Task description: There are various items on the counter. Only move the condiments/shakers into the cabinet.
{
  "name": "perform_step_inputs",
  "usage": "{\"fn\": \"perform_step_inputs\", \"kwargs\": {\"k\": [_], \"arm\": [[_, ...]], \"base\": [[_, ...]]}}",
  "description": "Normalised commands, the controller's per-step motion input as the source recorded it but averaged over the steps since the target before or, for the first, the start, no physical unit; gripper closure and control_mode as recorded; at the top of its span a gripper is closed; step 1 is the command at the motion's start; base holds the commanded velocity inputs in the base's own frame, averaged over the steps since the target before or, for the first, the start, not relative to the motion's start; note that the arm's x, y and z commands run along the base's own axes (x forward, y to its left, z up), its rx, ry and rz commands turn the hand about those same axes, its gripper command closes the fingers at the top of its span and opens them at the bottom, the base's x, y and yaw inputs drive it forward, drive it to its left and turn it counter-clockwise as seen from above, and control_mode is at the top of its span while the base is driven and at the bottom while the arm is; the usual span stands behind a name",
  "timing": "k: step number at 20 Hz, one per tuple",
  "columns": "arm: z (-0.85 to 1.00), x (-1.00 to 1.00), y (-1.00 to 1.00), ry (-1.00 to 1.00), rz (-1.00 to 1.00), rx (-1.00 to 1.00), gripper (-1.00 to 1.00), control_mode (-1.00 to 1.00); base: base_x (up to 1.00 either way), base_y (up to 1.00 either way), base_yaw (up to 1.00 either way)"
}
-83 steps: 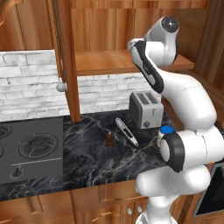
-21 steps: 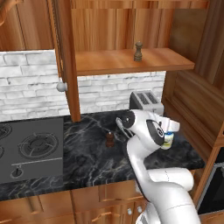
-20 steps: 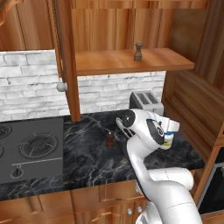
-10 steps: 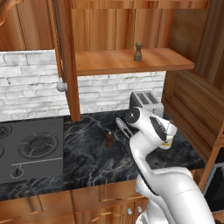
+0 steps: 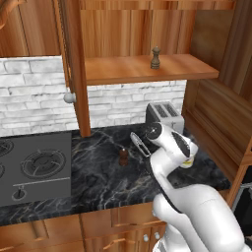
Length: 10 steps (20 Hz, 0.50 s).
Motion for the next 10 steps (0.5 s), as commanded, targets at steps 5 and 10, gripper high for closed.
{"fn": "perform_step_inputs", "kwargs": {"k": [5,10], "arm": [[-0.1,0.04,-0.46,0.01,0.09,0.01,-1.0,-1.0],[-0.14,0.0,-0.36,0.02,0.16,0.05,-1.0,-1.0]], "base": [[0.0,0.0,0.0],[0.0,0.0,0.0]]}}
